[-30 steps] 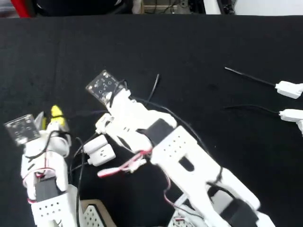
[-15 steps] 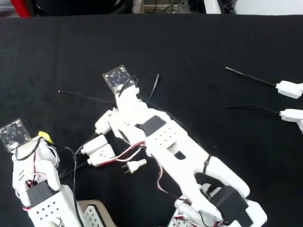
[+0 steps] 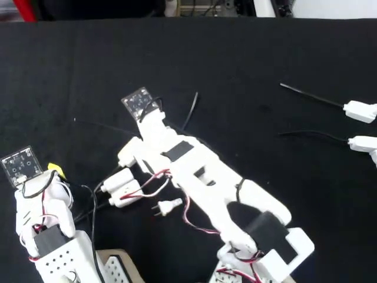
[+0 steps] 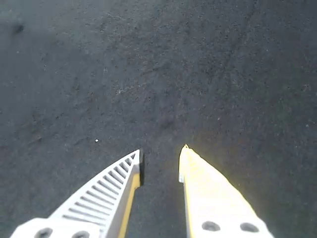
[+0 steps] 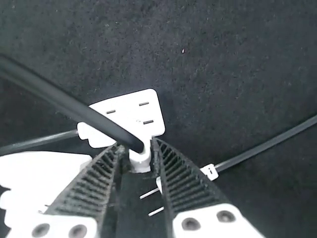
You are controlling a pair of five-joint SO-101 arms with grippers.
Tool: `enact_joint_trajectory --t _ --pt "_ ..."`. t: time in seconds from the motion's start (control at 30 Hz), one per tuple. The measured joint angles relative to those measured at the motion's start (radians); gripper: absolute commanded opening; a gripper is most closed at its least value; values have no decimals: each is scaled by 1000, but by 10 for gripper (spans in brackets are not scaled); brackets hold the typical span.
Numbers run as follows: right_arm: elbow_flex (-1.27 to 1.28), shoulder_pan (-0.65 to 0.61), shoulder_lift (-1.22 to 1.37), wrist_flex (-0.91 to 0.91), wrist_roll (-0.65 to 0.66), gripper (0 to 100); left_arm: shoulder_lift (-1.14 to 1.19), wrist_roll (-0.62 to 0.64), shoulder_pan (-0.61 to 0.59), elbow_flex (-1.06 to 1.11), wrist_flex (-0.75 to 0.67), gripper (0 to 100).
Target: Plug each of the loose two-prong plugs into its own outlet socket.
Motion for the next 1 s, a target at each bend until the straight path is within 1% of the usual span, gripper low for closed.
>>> enact_joint_trajectory --t 0.17,0.37,0.63,1.0 --pt "0 0 -37 0 58 11 0 0 0 0 0 137" --pt "0 0 -46 0 166 11 0 0 0 0 0 137" --pt "0 0 -17 -86 252 11 0 0 0 0 0 137" --pt "-118 -17 124 -89 273 11 0 0 0 0 0 137"
